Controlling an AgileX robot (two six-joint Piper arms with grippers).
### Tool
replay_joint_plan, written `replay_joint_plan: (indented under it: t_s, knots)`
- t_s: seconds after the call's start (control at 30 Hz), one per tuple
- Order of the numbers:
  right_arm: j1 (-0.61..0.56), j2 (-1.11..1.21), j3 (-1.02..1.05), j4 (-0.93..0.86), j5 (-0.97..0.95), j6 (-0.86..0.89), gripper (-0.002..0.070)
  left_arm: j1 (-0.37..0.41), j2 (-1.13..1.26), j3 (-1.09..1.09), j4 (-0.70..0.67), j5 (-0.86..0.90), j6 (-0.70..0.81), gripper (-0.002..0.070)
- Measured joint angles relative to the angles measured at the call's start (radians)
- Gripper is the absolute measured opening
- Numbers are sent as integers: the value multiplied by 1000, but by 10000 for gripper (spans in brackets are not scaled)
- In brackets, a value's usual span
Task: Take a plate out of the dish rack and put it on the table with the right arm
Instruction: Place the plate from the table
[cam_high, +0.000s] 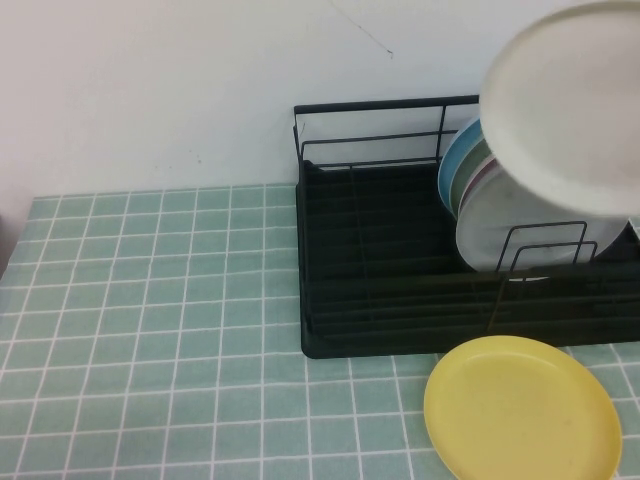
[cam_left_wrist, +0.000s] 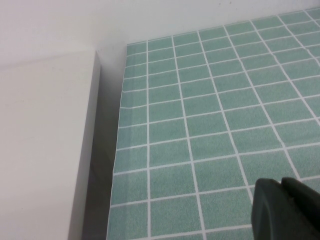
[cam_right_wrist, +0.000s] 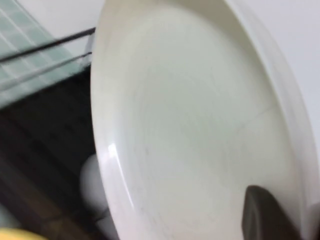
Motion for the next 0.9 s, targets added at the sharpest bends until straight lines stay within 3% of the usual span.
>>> replay_joint_plan:
  t_s: [0.13, 0.33, 0.5, 0.63, 0.9]
  knots:
    - [0, -89, 0, -226, 213, 452, 101, 0, 0, 0, 0, 0, 0, -3]
    - [0, -197, 79, -289, 468, 807, 101, 0, 0, 0, 0, 0, 0, -3]
    - [0, -230, 291, -182, 464, 833, 101, 0, 0, 0, 0, 0, 0, -3]
    - [0, -206, 473, -93, 313, 779, 101, 0, 0, 0, 0, 0, 0, -3]
    - [0, 2, 528, 26, 142, 688, 101, 0, 0, 0, 0, 0, 0, -3]
